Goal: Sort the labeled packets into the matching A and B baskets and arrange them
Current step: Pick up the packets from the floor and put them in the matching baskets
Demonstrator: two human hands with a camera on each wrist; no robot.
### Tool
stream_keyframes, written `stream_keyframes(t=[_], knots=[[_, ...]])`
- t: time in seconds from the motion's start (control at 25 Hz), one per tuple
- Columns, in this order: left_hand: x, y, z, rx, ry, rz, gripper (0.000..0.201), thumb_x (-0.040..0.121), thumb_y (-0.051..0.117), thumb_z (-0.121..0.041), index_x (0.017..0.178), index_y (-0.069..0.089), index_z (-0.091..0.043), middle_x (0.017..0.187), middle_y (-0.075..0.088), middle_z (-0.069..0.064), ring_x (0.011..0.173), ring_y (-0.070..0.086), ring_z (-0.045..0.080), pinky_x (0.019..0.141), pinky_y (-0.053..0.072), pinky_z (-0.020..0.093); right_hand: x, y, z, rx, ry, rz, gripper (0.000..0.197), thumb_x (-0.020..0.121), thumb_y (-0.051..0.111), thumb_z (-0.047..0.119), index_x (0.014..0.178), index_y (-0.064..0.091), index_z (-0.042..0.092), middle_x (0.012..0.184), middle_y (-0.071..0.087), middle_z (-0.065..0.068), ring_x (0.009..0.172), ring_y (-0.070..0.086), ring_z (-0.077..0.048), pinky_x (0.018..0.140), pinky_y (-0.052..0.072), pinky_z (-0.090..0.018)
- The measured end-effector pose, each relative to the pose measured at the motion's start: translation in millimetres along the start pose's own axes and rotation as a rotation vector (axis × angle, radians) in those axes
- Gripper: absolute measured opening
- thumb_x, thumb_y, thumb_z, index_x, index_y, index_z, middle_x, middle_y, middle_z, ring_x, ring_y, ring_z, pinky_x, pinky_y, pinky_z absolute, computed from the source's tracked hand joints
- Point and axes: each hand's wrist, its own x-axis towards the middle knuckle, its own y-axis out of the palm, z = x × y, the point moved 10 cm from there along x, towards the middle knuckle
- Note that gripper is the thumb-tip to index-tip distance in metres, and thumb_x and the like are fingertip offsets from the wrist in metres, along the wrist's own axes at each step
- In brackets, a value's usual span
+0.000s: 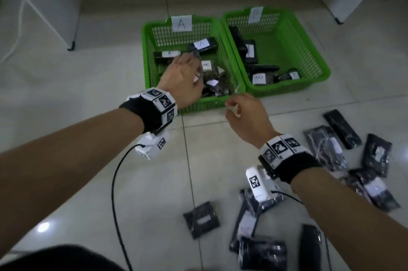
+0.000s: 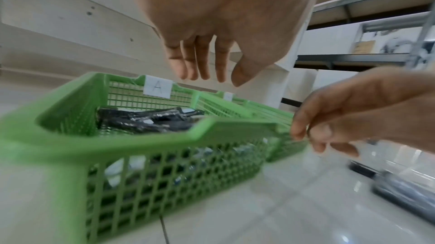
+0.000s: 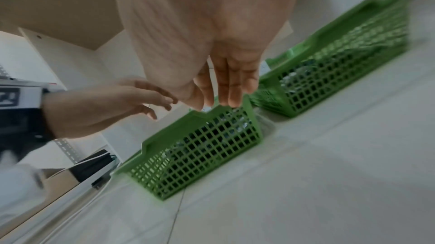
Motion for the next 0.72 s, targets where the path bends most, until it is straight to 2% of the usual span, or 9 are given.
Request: stream_keyframes(t=[0.08, 0.12, 0.2, 0.28, 0.36, 0.44, 0.52, 0.6, 0.72], knots=[[-37, 9, -29, -0.017, 0.097, 0.042, 0.026, 0.087, 0.055, -0.026, 0.109, 0.060, -0.013, 0.115, 0.056, 0.007, 0.105, 0.055, 0.027, 0.084, 0.050, 0.039, -32, 13, -18, -0.015, 0.086, 0.124, 0.014, 0.083, 0.070, 0.013, 0.097, 0.070, 0.013, 0.090, 0.056, 0.006, 0.076, 0.050, -0.012, 0.076, 0.045, -0.028], [-61, 23, -40, -0.023, 0.124, 0.120, 0.025, 0.088, 0.056, -0.027, 0.109, 0.060, -0.014, 0.113, 0.057, 0.004, 0.099, 0.057, 0.024, 0.081, 0.050, 0.036, -52, 17, -24, -0.006, 0.121, 0.197, 0.016, 0.082, 0.070, 0.012, 0.098, 0.070, 0.015, 0.091, 0.058, 0.006, 0.077, 0.051, -0.011, 0.078, 0.046, -0.027], [-107, 56, -57, 0.007, 0.182, 0.345, 0.024, 0.091, 0.056, -0.030, 0.111, 0.059, -0.018, 0.111, 0.059, -0.001, 0.093, 0.059, 0.020, 0.079, 0.048, 0.033, -82, 19, -30, 0.016, 0.161, 0.320, 0.025, 0.077, 0.071, 0.008, 0.100, 0.072, 0.019, 0.094, 0.065, 0.007, 0.079, 0.056, -0.012, 0.081, 0.050, -0.029], [-153, 91, -72, 0.059, 0.262, 0.601, 0.026, 0.094, 0.057, -0.034, 0.116, 0.059, -0.021, 0.113, 0.059, -0.002, 0.097, 0.058, 0.019, 0.082, 0.046, 0.031, -104, 19, -35, 0.004, 0.185, 0.434, 0.033, 0.074, 0.071, 0.007, 0.104, 0.073, 0.021, 0.101, 0.070, 0.004, 0.088, 0.062, -0.015, 0.080, 0.049, -0.028], [-189, 118, -83, 0.127, 0.330, 0.778, 0.035, 0.094, 0.059, -0.038, 0.124, 0.055, -0.020, 0.120, 0.057, 0.001, 0.104, 0.057, 0.021, 0.084, 0.044, 0.029, -123, 22, -43, -0.069, 0.222, 0.568, 0.042, 0.071, 0.075, 0.011, 0.111, 0.071, 0.025, 0.112, 0.067, 0.003, 0.102, 0.060, -0.015, 0.082, 0.046, -0.026], [-214, 137, -91, 0.201, 0.368, 0.862, 0.050, 0.091, 0.063, -0.046, 0.130, 0.049, -0.019, 0.125, 0.052, 0.003, 0.106, 0.056, 0.024, 0.081, 0.041, 0.028, -147, 34, -55, -0.181, 0.269, 0.758, 0.059, 0.066, 0.081, 0.017, 0.120, 0.064, 0.033, 0.123, 0.056, 0.003, 0.116, 0.050, -0.019, 0.094, 0.047, -0.035], [-226, 152, -94, 0.286, 0.411, 0.895, 0.062, 0.084, 0.069, -0.050, 0.131, 0.044, -0.017, 0.125, 0.049, 0.005, 0.105, 0.055, 0.027, 0.077, 0.038, 0.029, -170, 41, -66, -0.284, 0.287, 0.909, 0.083, 0.055, 0.091, 0.019, 0.128, 0.055, 0.036, 0.133, 0.043, 0.003, 0.125, 0.041, -0.022, 0.102, 0.046, -0.046], [-234, 161, -97, 0.293, 0.441, 0.912, 0.066, 0.078, 0.075, -0.048, 0.126, 0.045, -0.014, 0.121, 0.048, 0.007, 0.100, 0.055, 0.026, 0.071, 0.037, 0.029, -183, 42, -71, -0.302, 0.281, 0.906, 0.096, 0.045, 0.098, 0.024, 0.128, 0.051, 0.035, 0.135, 0.037, 0.005, 0.125, 0.038, -0.021, 0.101, 0.047, -0.049], [-230, 164, -94, 0.197, 0.355, 0.924, 0.061, 0.071, 0.083, -0.042, 0.115, 0.051, -0.014, 0.109, 0.050, 0.002, 0.092, 0.054, 0.023, 0.069, 0.036, 0.027, -189, 31, -70, -0.284, 0.235, 0.742, 0.080, 0.053, 0.095, 0.022, 0.121, 0.054, 0.033, 0.121, 0.043, 0.007, 0.118, 0.041, -0.016, 0.093, 0.050, -0.043]])
